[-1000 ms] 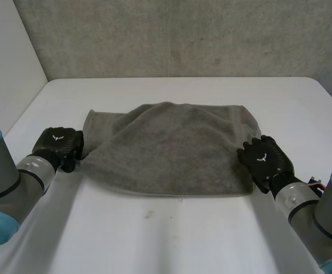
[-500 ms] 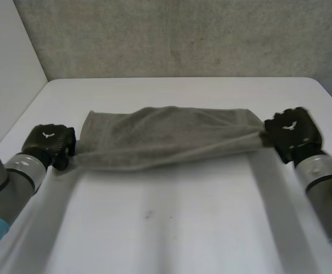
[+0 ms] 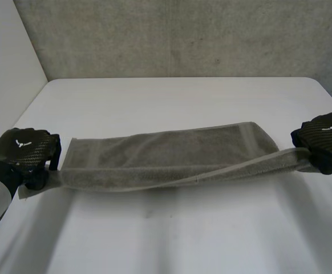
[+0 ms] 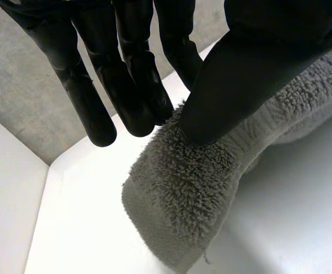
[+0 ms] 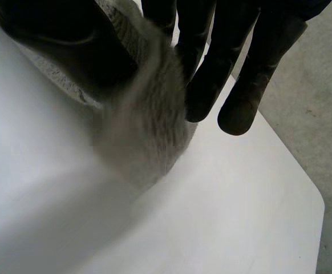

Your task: Fold the towel.

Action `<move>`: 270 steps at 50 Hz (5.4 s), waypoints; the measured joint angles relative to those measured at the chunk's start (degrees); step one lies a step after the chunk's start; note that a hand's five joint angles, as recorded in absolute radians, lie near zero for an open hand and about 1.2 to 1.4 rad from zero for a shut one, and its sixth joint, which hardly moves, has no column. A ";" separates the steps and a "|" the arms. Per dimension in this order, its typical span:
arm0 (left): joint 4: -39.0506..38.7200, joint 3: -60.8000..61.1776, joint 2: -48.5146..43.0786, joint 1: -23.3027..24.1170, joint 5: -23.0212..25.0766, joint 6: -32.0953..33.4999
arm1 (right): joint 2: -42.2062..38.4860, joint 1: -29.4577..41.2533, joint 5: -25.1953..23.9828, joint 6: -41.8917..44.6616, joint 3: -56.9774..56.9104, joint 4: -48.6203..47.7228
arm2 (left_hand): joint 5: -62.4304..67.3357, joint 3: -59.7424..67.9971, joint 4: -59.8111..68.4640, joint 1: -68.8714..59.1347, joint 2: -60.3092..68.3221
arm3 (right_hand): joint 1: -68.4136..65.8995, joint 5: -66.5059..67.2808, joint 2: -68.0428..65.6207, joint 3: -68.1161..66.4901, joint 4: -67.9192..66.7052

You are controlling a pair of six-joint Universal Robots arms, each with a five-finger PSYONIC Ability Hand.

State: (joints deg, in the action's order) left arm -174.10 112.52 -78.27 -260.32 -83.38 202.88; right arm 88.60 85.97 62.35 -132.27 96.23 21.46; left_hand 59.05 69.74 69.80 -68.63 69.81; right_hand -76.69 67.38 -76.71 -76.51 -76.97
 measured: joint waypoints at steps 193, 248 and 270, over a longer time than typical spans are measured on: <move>-0.14 -46.74 -42.63 10.81 -8.29 3.04 | -29.15 6.82 10.70 -9.51 -25.90 -14.09 | -57.27 -60.13 -60.20 58.49 -60.30 | 63.46 -63.81 62.23 62.50 61.94; -13.60 -21.62 -34.58 9.77 -4.60 -2.58 | -32.84 -13.35 7.85 1.45 -23.95 -23.08 | -57.28 -60.10 -60.20 58.49 -60.30 | 0.77 -1.04 0.59 -0.22 -0.01; -14.56 -20.55 -34.58 9.67 -4.64 -2.67 | -38.35 39.41 12.33 -8.23 -35.65 -21.14 | -57.29 -60.10 -60.20 58.49 -60.31 | 0.39 -0.69 0.59 -0.92 -0.18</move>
State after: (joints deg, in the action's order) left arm -188.66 91.97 -112.85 -250.66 -88.02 200.21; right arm 50.25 125.38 74.69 -140.50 60.58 0.31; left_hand 1.76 9.64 9.60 -10.14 9.50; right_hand -76.30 66.70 -76.11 -77.43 -77.15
